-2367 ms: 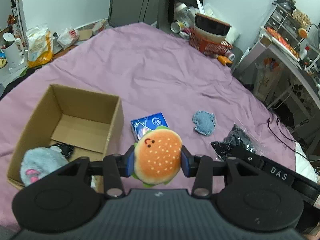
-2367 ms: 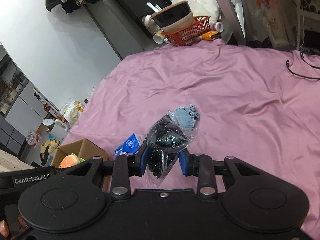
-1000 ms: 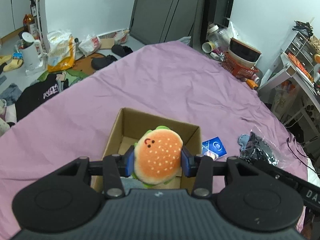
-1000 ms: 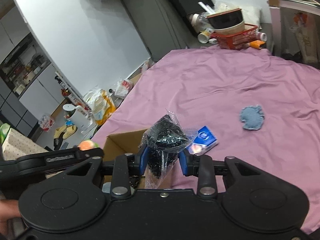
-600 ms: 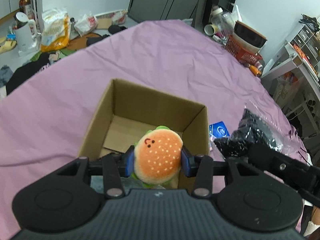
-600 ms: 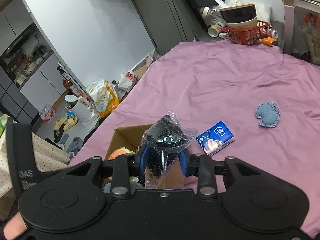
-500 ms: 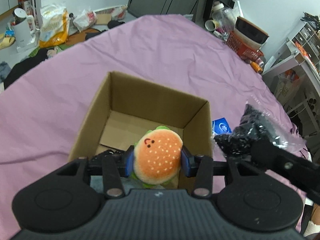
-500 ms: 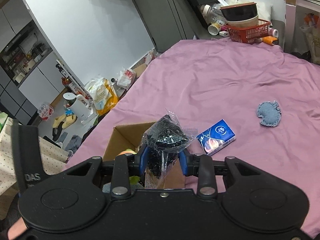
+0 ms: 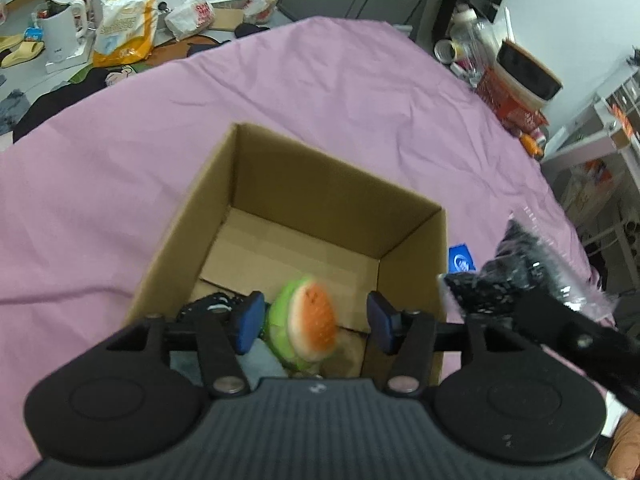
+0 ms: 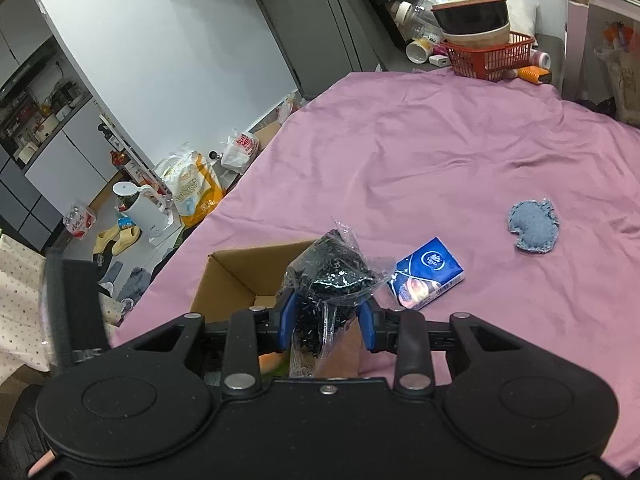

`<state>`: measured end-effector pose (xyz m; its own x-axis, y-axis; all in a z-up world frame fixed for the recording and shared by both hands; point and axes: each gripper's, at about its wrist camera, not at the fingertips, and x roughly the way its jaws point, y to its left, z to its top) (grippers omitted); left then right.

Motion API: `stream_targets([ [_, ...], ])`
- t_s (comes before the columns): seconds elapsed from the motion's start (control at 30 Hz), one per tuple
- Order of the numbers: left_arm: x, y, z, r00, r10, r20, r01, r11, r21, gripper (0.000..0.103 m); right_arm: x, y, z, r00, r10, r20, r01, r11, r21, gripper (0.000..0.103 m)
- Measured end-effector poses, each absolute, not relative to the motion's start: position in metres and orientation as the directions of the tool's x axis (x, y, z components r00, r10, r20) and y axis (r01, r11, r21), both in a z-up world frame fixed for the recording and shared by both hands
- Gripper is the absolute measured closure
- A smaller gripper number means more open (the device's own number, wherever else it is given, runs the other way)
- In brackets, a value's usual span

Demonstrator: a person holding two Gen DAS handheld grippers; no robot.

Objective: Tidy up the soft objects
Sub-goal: 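Open the left tool over the box while the right lowers the bag inside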

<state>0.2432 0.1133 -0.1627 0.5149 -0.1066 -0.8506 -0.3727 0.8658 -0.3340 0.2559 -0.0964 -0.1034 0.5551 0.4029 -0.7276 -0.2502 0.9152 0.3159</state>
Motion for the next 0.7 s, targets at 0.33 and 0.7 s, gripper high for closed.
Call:
stream_targets([
  [0.33,0.235,0.134,-0.135,0.559,-0.054,-0.828,-0.401,0.856,-0.327,0.042,0.266,-0.089,-0.104,0.55,0.431,-0.715,-0.248,0.902,0.353,0.07],
  [0.7,0.226,0.158,-0.113,0.588,0.014,-0.809,-0.441,0.844,-0.306,0.039,0.273,-0.066,-0.117,0.478,0.479,-0.737,-0.262,0.878,0.4,0.07],
])
